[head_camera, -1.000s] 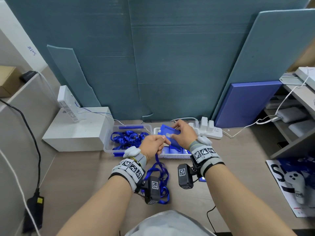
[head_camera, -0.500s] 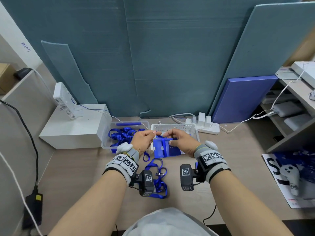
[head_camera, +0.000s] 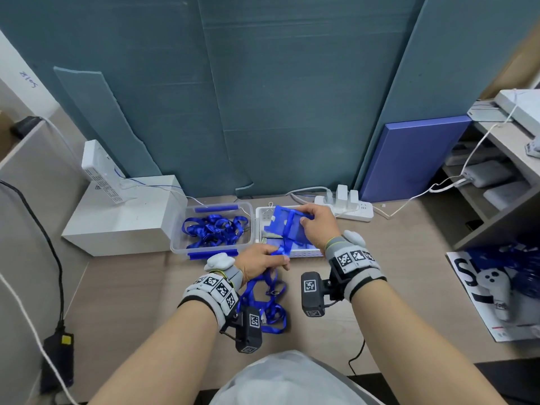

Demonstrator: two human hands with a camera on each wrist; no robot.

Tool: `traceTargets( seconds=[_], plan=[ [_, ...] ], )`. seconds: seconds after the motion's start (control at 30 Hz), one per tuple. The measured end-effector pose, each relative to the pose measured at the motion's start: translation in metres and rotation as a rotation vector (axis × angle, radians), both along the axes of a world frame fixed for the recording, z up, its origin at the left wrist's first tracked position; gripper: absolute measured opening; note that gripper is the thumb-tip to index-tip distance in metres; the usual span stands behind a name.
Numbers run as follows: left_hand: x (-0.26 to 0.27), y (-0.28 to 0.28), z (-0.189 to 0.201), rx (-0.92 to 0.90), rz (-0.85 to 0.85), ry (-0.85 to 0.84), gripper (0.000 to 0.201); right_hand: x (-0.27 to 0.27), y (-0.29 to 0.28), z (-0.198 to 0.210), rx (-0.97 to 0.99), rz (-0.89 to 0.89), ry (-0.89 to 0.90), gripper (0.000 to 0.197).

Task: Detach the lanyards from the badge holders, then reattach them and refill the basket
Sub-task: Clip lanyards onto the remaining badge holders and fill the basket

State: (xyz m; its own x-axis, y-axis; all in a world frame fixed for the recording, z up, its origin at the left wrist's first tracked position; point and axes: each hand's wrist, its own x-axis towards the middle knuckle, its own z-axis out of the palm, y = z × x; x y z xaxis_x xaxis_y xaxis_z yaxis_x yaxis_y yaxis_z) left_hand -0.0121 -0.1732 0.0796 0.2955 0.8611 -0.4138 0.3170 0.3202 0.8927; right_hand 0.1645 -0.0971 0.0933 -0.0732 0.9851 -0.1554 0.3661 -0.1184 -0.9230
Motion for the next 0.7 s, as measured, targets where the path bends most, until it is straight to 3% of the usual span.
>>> traceTargets(
  seconds=[0.1, 0.2, 0.33, 0.47, 0.7],
  plan=[
    [0.000, 0.007, 0.011, 0.027, 0.047, -0.068, 0.019, -0.001, -0.003, -0.010, 0.023, 0.121, -0.195, 0.045],
    [-0.002, 0.015, 0.025, 0.124, 0.105, -0.080, 0.018, -0.003, -0.006, -0.019, 0.009, 0.228, -0.233, 0.044],
    [-0.011, 0.024, 0.021, 0.204, 0.244, -0.072, 0.019, -0.006, -0.010, -0.018, -0.006, 0.297, -0.139, 0.040],
    [-0.017, 0.022, 0.007, 0.077, 0.441, -0.267, 0.027, -0.006, -0.013, -0.006, -0.037, 0.357, -0.010, 0.036],
    [-0.017, 0.015, 0.005, -0.089, 0.612, -0.360, 0.057, -0.006, -0.017, 0.000, -0.089, 0.479, 0.091, 0.044]
  ],
)
